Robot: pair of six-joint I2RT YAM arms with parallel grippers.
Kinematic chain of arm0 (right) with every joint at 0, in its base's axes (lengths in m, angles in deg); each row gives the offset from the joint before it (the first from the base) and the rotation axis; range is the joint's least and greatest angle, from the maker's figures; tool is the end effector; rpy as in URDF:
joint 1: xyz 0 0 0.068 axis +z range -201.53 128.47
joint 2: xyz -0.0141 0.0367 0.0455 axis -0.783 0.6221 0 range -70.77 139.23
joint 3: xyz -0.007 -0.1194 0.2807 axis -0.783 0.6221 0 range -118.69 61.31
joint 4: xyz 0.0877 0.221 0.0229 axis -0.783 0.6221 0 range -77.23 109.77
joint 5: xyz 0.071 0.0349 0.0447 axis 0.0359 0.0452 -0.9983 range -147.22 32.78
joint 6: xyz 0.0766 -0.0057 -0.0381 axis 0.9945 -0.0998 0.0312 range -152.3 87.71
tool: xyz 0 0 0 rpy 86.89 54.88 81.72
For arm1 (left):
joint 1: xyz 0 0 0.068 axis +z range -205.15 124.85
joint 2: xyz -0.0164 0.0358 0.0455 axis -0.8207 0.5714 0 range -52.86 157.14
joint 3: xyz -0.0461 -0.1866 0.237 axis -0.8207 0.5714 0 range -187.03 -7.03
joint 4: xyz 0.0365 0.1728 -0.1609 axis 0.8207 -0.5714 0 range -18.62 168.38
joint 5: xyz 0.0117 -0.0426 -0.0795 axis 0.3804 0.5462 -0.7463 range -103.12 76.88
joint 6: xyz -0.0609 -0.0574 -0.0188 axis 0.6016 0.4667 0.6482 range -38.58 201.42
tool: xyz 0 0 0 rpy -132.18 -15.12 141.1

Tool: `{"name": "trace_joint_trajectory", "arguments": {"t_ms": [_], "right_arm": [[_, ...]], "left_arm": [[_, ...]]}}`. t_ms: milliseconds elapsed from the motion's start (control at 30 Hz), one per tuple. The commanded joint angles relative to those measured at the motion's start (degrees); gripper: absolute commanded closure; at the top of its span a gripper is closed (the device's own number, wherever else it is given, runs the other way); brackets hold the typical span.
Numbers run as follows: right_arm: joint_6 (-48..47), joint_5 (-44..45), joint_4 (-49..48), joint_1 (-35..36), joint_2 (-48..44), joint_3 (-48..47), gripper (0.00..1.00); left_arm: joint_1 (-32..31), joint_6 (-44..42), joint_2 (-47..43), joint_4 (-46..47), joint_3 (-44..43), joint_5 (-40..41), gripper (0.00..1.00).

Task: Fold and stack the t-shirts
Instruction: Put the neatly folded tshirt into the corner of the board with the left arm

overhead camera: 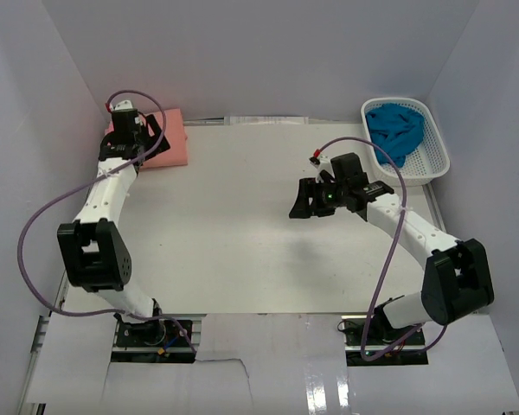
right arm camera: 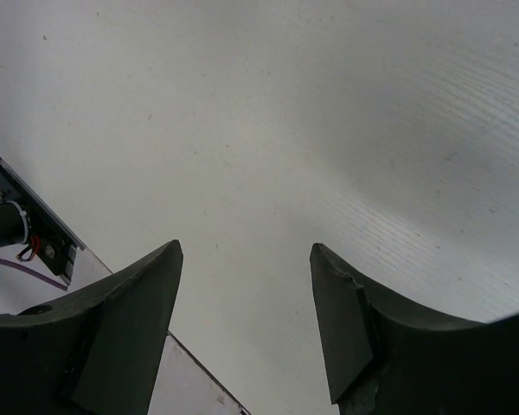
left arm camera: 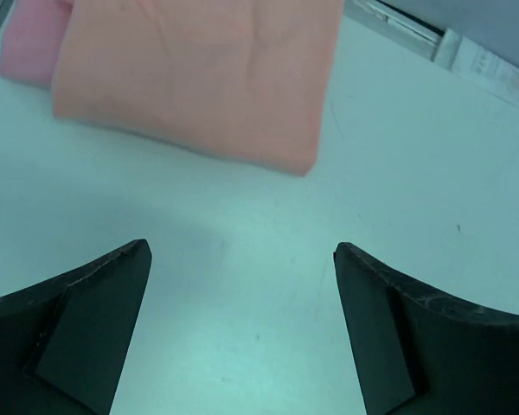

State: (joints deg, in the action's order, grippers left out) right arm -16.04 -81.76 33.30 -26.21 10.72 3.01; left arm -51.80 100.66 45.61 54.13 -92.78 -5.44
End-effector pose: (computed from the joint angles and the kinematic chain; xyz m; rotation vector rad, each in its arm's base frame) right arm 0.2629 0.1591 0.2771 -0.4116 2.3725 0.8511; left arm 0.4101 0.0341 0.3279 -0.5051 2.1508 -0.0054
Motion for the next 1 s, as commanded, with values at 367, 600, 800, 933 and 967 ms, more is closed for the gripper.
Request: {"name": "trace_joint_trajectory", "arguments": {"t_ms": [367, 600, 800, 933, 967], "right_arm": [[-4.0, 9.9, 3.5, 0.5, -9.9, -4.2, 0.22], [-5.0, 7.5, -1.5, 0.5, -16.2, -0.6, 0.22], [-3.9, 7.0, -7.0, 0.5, -20.9, 4.8, 0.22], [-4.0, 9.1, -7.8, 0.5, -21.9, 6.1, 0.22], [-4.1, 9.6, -7.9, 0.5, -22.1, 6.4, 0.23]], "left_arm": [[-6.6, 3.2, -41.7, -3.5, 28.3, 2.8, 0.02], [-6.3, 6.1, -42.7, -5.4, 29.4, -7.5, 0.02], [-6.3, 1.8, -50.4, 1.8, 34.4, -17.4, 0.02], [-6.3, 2.6, -51.8, 2.2, 35.8, -21.6, 0.02], [-6.3, 2.3, -52.2, 2.3, 35.9, -22.3, 0.02]]}}
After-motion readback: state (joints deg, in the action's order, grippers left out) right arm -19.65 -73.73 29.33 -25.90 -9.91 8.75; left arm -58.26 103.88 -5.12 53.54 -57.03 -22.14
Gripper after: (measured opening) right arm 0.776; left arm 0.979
